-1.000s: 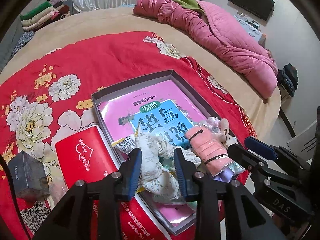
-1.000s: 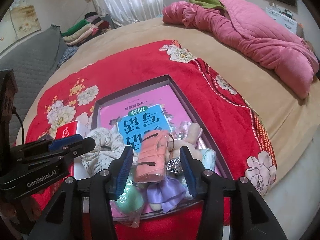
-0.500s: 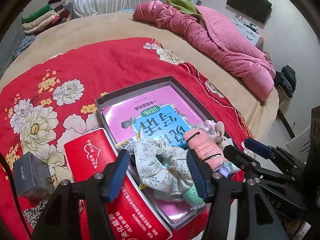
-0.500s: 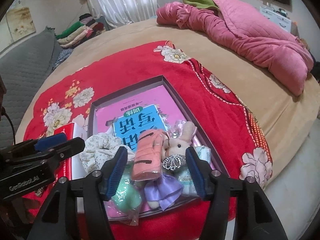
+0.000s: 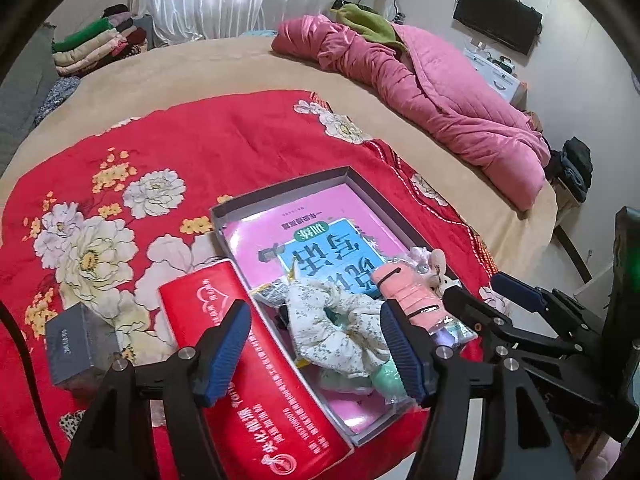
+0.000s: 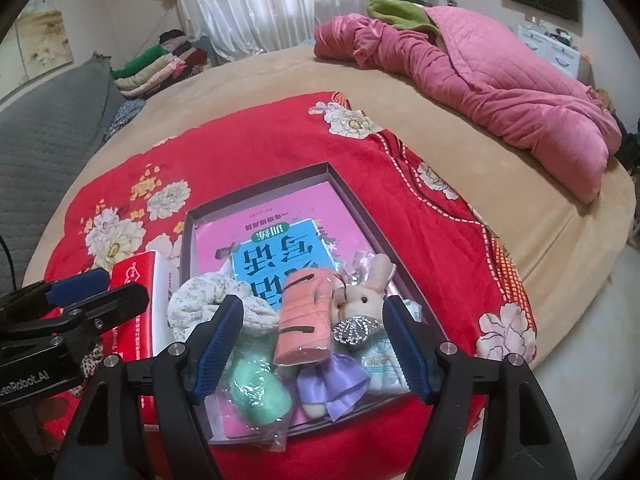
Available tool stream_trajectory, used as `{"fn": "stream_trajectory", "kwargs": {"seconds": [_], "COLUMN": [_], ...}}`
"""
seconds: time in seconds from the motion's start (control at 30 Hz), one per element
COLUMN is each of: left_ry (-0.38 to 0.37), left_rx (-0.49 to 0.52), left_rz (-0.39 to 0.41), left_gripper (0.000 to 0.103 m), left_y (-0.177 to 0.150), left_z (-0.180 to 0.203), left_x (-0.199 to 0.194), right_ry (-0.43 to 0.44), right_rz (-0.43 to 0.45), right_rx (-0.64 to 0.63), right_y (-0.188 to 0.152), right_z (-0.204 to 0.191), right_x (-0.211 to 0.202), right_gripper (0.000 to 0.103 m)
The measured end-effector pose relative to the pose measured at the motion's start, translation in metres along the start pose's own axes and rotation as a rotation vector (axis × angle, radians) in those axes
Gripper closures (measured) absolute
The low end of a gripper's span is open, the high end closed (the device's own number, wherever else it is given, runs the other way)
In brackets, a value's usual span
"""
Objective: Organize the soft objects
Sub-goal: 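Withdraw both tools from the tray back toward the pile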
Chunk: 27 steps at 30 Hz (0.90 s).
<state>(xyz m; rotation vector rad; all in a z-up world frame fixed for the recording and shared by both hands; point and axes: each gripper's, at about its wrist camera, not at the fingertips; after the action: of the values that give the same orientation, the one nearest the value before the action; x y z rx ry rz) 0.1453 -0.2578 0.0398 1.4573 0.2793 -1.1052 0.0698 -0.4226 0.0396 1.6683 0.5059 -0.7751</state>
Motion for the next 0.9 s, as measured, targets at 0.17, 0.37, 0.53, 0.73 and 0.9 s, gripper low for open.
{"fn": "stream_trajectory", "kwargs": {"seconds": [0.17,0.37,0.53,0.73,0.9], "left_ry": [0.012,0.038,0.051,0.069,0.121], "left_rx": [-0.009,-0.017,-0.037,-0.067,-0.118], "left_rz": [0.015,0.037,0.048,0.060,0.068], "left_gripper": [0.030,0.029,0.028,0.027,0.027], "left_y": [-0.002,-0.005,-0.009,-0.018,-0.029], "left_z": [-0.009,-0.025,-0.040,-0.065,-0.104], "left_x": [-0.012,-0.028,-0.042,-0.062,-0.087], "right_ry": [-0.010,0.007,0.015,0.040,0.091], "right_rz": [0.009,0.020,0.031,0.043,0.052], "right_rx": [-0.005,-0.022,-0.061,-0.094,-0.161], "right_y": [0.002,0.004,0.006,0.006,0.003], "right_z": [-0.006,-0.022,-0.042,-0.065,-0.099], "right_x": [-0.004,-0.009,-0.014,-0.021,-0.026], "right_gripper": [0.028,0.028,0.028,0.028,0.028]}}
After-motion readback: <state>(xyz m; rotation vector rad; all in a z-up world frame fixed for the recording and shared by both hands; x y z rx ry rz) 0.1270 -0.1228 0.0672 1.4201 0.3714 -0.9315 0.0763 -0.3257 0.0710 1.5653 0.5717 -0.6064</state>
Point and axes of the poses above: each gripper's, at about its wrist camera, not at the fingertips, and x roughly the way its jaws point, z to its right, y to its top, and after that the axes turned 6 degrees about z, right-handed
